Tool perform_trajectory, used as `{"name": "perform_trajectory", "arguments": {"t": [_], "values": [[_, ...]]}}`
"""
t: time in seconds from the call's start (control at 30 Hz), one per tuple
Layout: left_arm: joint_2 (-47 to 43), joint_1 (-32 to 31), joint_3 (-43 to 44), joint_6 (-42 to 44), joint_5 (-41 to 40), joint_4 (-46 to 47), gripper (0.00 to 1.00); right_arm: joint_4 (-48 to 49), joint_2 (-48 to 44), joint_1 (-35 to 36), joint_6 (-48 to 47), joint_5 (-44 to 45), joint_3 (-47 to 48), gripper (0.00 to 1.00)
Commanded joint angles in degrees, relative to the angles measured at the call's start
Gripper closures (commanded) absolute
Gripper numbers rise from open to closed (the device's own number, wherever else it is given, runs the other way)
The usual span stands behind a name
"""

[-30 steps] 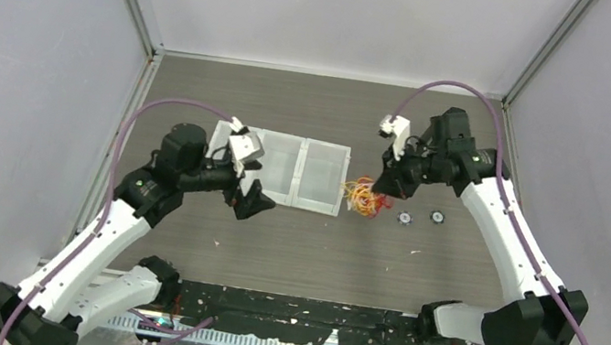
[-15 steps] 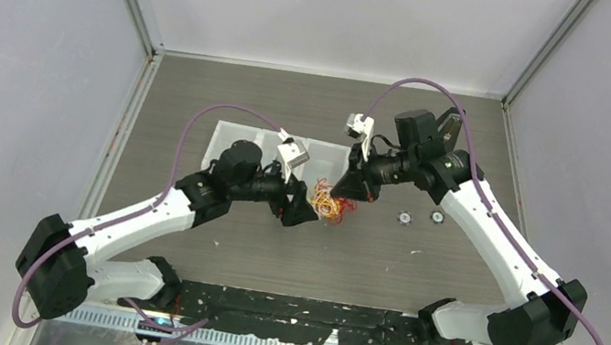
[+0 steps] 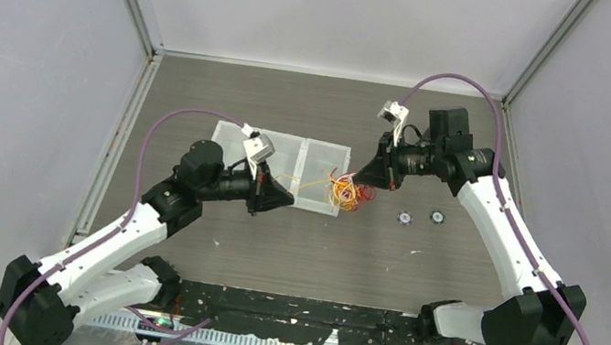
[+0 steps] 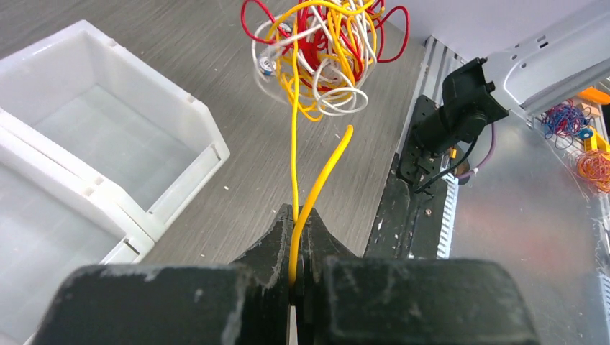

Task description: Untangle the cables

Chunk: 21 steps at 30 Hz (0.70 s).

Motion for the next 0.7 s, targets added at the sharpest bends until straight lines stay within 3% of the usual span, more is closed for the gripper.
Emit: {"name": "perform_trajectory", "arguments": {"t": [0.0,0.13,0.17,0.23,0.27,0.57,0.63,0.67], "values": [[-2.0,1.3,0.2,0.5,3.9,-1.0,1.0,-2.1,0.0,-0.9,-0.8,-3.5,-1.5,0.95],[-0.2,1.6,1.2,1.0,5.1,-1.0,1.0,-4.8,0.0,-0.9,-3.8,-4.2,-2.3,0.94],[0.9,1.6,1.7,1.0,6.0,-1.0,0.85,-4.9,0.0,-0.9,-3.5,-4.9,-2.5,0.94],[3.1,1.3,2.9,-1.9,6.5,0.7,0.14,-2.7,-0.4,-0.6,-1.5,-7.6,-3.4,0.95],[3.9,0.8,3.3,-3.9,5.9,2.2,0.02,-1.6,-0.8,-0.2,-0.5,-8.5,-3.8,0.94],[14.1,-7.5,10.6,-9.1,-1.5,6.9,0.02,16.3,-1.6,4.2,16.2,-11.8,-8.5,0.95],[16.4,-7.5,11.7,-10.7,-1.1,7.0,0.19,18.7,-1.1,4.3,19.3,-13.2,-8.1,0.95],[17.2,-7.4,12.3,-11.0,-0.2,6.4,0.38,19.1,-0.9,4.3,20.1,-13.7,-7.5,0.95]]}}
